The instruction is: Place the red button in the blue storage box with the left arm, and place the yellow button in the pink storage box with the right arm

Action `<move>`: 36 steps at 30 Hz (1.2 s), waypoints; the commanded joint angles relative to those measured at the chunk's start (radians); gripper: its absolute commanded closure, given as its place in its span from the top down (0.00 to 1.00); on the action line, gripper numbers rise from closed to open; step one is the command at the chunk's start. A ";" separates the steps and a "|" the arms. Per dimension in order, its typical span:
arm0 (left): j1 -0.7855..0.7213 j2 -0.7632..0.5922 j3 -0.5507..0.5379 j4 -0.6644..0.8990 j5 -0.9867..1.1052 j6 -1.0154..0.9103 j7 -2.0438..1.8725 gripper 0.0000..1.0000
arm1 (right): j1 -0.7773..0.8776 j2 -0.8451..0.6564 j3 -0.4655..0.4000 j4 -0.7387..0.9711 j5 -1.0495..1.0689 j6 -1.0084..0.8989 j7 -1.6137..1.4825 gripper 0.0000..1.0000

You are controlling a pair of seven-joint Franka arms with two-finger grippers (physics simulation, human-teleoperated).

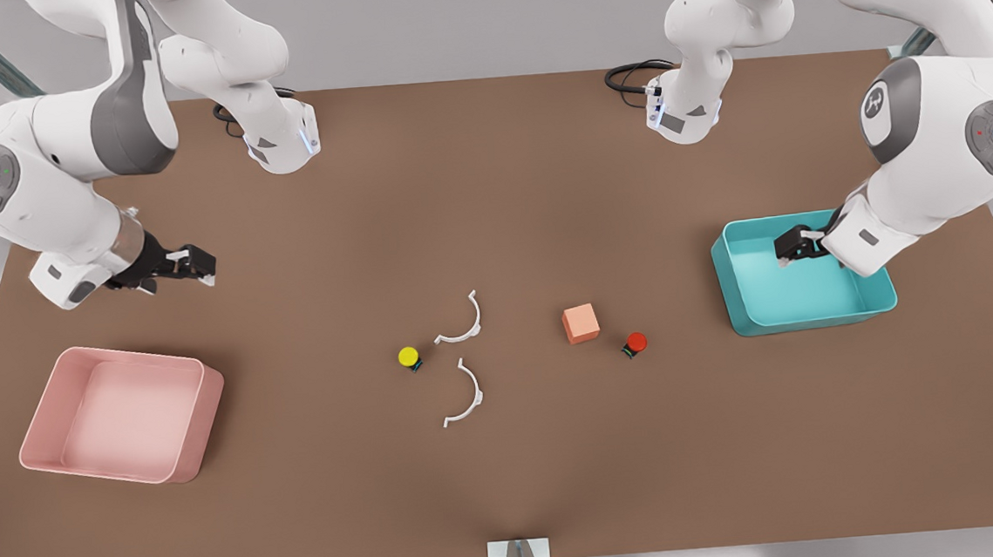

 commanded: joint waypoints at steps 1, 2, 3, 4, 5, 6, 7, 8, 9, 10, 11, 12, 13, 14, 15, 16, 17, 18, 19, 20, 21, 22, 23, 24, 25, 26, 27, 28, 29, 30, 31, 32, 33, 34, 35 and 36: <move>-0.001 -0.001 -0.001 0.000 0.002 0.019 0.041 1.00 | 0.000 0.005 0.009 -0.001 -0.019 -0.001 0.004 1.00; -0.005 0.011 -0.002 0.002 0.001 0.018 0.058 1.00 | 0.001 0.005 0.011 -0.001 -0.019 -0.001 0.005 1.00; -0.033 0.036 -0.007 0.002 0.008 0.019 0.064 1.00 | 0.001 0.012 0.009 -0.004 -0.019 0.001 0.001 1.00; -0.053 0.068 -0.027 0.013 0.004 0.037 0.069 1.00 | 0.001 0.023 0.011 -0.004 -0.014 0.001 0.001 1.00; -0.067 0.109 -0.056 0.010 -0.033 0.125 0.067 1.00 | 0.001 0.041 0.027 -0.004 -0.014 0.004 0.001 1.00; -0.102 0.163 -0.064 -0.003 -0.044 0.206 0.070 1.00 | 0.001 0.069 0.041 -0.003 -0.011 0.008 0.016 1.00; -0.129 0.189 -0.064 -0.042 -0.045 0.293 0.073 1.00 | 0.003 0.090 0.044 0.000 -0.011 0.021 0.025 1.00; -0.133 0.198 -0.065 -0.102 -0.059 0.373 0.190 1.00 | 0.019 0.123 0.044 0.000 -0.011 0.036 0.068 1.00; -0.157 0.203 -0.062 -0.157 -0.053 0.447 0.218 1.00 | 0.041 0.159 0.044 0.000 -0.011 0.050 0.129 1.00; -0.160 0.206 -0.062 -0.217 -0.052 0.556 0.224 1.00 | 0.059 0.178 0.044 0.000 -0.013 0.065 0.177 1.00; -0.163 0.206 -0.064 -0.286 -0.052 0.660 0.244 1.00 | 0.085 0.216 0.044 0.002 -0.014 0.071 0.226 1.00; -0.169 0.206 -0.064 -0.335 -0.052 0.751 0.276 1.00 | 0.105 0.253 0.044 0.002 -0.019 0.080 0.291 1.00; -0.179 0.215 -0.062 -0.362 -0.052 0.820 0.317 1.00 | 0.139 0.285 0.044 0.005 -0.019 0.129 0.327 1.00; -0.186 0.218 -0.062 -0.388 -0.052 0.867 0.319 1.00 | 0.141 0.333 0.044 0.009 -0.019 0.142 0.390 1.00; -0.186 0.218 -0.064 -0.438 -0.052 0.949 0.320 1.00 | 0.141 0.391 0.049 0.042 -0.014 0.143 0.410 1.00; -0.195 0.235 -0.062 -0.466 -0.052 1.015 0.331 1.00 | 0.145 0.468 0.055 0.095 -0.014 0.146 0.418 1.00; -0.197 0.260 -0.062 -0.466 -0.050 1.044 0.331 1.00 | 0.145 0.509 0.057 0.120 -0.013 0.195 0.423 1.00; -0.197 0.278 -0.062 -0.466 -0.050 1.061 0.331 1.00 | 0.147 0.540 0.070 0.120 -0.010 0.275 0.429 1.00; -0.194 0.298 -0.062 -0.474 -0.050 1.061 0.331 1.00 | 0.147 0.561 0.075 0.120 -0.010 0.336 0.430 1.00; -0.195 0.306 -0.062 -0.484 -0.052 1.073 0.330 1.00 | 0.147 0.581 0.083 0.120 -0.013 0.376 0.459 1.00; -0.197 0.307 -0.062 -0.492 -0.052 1.073 0.330 1.00 | 0.147 0.594 0.098 0.120 -0.014 0.410 0.481 1.00; -0.195 0.324 -0.062 -0.495 -0.052 1.074 0.331 1.00 | 0.147 0.606 0.103 0.120 -0.014 0.447 0.504 1.00; -0.194 0.327 -0.062 -0.512 -0.053 1.074 0.328 1.00 | 0.148 0.614 0.119 0.120 -0.019 0.459 0.553 1.00; -0.191 0.326 -0.062 -0.533 -0.056 1.074 0.326 1.00 | 0.161 0.629 0.119 0.120 -0.017 0.505 0.559 1.00; -0.191 0.327 -0.061 -0.559 -0.056 1.073 0.323 1.00 | 0.162 0.652 0.119 0.120 -0.017 0.571 0.559 1.00; -0.189 0.327 -0.057 -0.582 -0.056 1.073 0.326 1.00 | 0.165 0.663 0.119 0.120 -0.014 0.600 0.570 1.00; -0.188 0.327 -0.056 -0.596 -0.056 1.073 0.330 1.00 | 0.171 0.664 0.119 0.120 -0.014 0.623 0.591 1.00; -0.186 0.327 -0.056 -0.605 -0.056 1.073 0.328 1.00 | 0.184 0.669 0.119 0.121 -0.014 0.643 0.636 1.00; -0.188 0.327 -0.056 -0.612 -0.056 1.073 0.325 1.00 | 0.184 0.673 0.130 0.121 -0.014 0.663 0.686 1.00; -0.189 0.327 -0.056 -0.613 -0.056 1.073 0.325 1.00 | 0.184 0.677 0.142 0.121 -0.016 0.670 0.742 1.00; -0.189 0.337 -0.056 -0.613 -0.056 1.073 0.325 1.00 | 0.184 0.680 0.147 0.121 -0.016 0.671 0.765 1.00; -0.191 0.343 -0.056 -0.612 -0.056 1.074 0.325 1.00 | 0.184 0.683 0.161 0.129 -0.016 0.671 0.809 1.00; -0.191 0.343 -0.056 -0.610 -0.056 1.074 0.325 1.00 | 0.184 0.689 0.162 0.138 -0.014 0.671 0.828 1.00; -0.192 0.343 -0.056 -0.606 -0.056 1.074 0.323 1.00 | 0.184 0.692 0.170 0.137 -0.014 0.671 0.846 1.00; -0.192 0.343 -0.056 -0.596 -0.056 1.074 0.322 1.00 | 0.184 0.698 0.176 0.137 -0.014 0.671 0.858 1.00; -0.195 0.347 -0.057 -0.583 -0.056 1.074 0.319 1.00 | 0.184 0.701 0.178 0.137 -0.014 0.671 0.863 1.00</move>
